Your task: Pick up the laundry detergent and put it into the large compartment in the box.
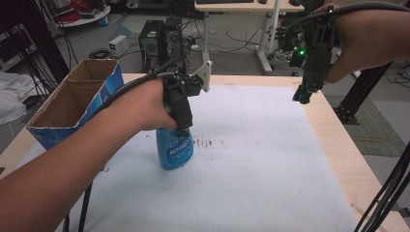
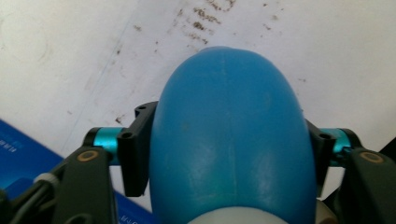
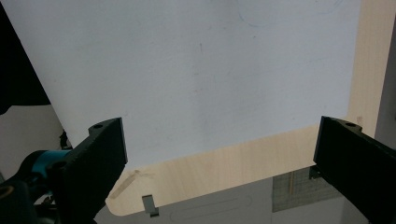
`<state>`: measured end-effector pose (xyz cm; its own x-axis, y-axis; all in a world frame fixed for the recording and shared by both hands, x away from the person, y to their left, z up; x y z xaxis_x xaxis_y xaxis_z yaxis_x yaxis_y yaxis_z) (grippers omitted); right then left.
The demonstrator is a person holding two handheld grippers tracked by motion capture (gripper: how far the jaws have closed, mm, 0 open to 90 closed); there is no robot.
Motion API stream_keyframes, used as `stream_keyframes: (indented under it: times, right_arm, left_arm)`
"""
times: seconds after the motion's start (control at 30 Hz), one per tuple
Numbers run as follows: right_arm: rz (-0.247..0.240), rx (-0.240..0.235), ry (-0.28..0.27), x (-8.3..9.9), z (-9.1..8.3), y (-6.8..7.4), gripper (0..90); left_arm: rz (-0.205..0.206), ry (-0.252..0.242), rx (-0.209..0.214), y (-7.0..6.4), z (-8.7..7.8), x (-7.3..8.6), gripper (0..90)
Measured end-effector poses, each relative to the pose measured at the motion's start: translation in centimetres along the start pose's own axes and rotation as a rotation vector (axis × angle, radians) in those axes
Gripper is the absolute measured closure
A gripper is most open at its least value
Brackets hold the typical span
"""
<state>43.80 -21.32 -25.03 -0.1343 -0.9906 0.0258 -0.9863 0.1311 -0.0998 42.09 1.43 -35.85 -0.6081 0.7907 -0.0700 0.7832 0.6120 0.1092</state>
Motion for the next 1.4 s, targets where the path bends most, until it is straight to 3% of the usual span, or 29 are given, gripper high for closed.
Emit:
stream_keyframes:
  times: [0.2, 0.43, 0.53, 0.57, 0.7, 0.9, 1.07, 1.13, 1.23, 1.4]
  right_arm:
    - [0.005, -0.004, 0.004, -0.1, 0.3, 0.0, 1.6]
    - [0.005, -0.002, 0.001, -0.1, 0.3, 0.0, 1.6]
    - [0.005, -0.003, 0.001, 0.0, 0.3, 0.1, 1.6]
    - [0.005, -0.004, 0.001, 0.0, 0.3, 0.1, 1.6]
    - [0.007, -0.005, 0.002, 0.0, 0.5, 0.1, 1.6]
    - [0.004, -0.007, 0.004, -0.2, 0.5, 0.1, 1.6]
    - [-0.004, -0.003, 0.002, -0.3, 0.5, 0.1, 1.6]
    - [0.000, -0.003, 0.005, -0.3, 0.5, 0.2, 1.6]
    - [0.000, 0.001, 0.001, -0.3, 0.5, 0.2, 1.7]
    - [-0.006, 0.004, 0.003, -0.4, 0.5, 0.2, 1.7]
  left_arm:
    - [-0.017, 0.006, 0.007, 0.0, 0.0, 0.0, 38.8]
    - [-0.007, 0.008, 0.005, 0.1, 0.0, 0.0, 39.1]
    - [0.009, 0.003, 0.004, 0.0, 0.0, 0.0, 39.1]
    - [0.051, 0.005, -0.001, -0.3, -0.2, 0.1, 39.1]
    - [0.064, 0.004, 0.004, -0.6, -0.5, 0.1, 39.1]
    - [0.075, 0.005, 0.017, -0.5, -2.3, 0.4, 39.0]
    - [0.068, 0.005, 0.004, 0.0, -3.9, 0.6, 39.0]
    - [0.043, 0.012, 0.003, 0.4, -4.9, 0.8, 39.0]
    - [0.007, 0.025, 0.016, 1.0, -5.9, 1.1, 39.0]
    - [-0.013, 0.029, 0.040, 1.8, -7.2, 1.7, 39.0]
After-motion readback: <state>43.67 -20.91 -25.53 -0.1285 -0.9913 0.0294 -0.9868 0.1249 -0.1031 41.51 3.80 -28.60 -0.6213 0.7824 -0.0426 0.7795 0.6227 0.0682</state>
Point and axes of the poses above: each handheld gripper's, and its own axes: z roughly forward along the jaws, x roughly out of its underside, y roughly to its left, the point moved 6 cm from there along z, roughly forward along the jaws, and after that the axes turned 4 degrees about -x, right-handed, at the moved point
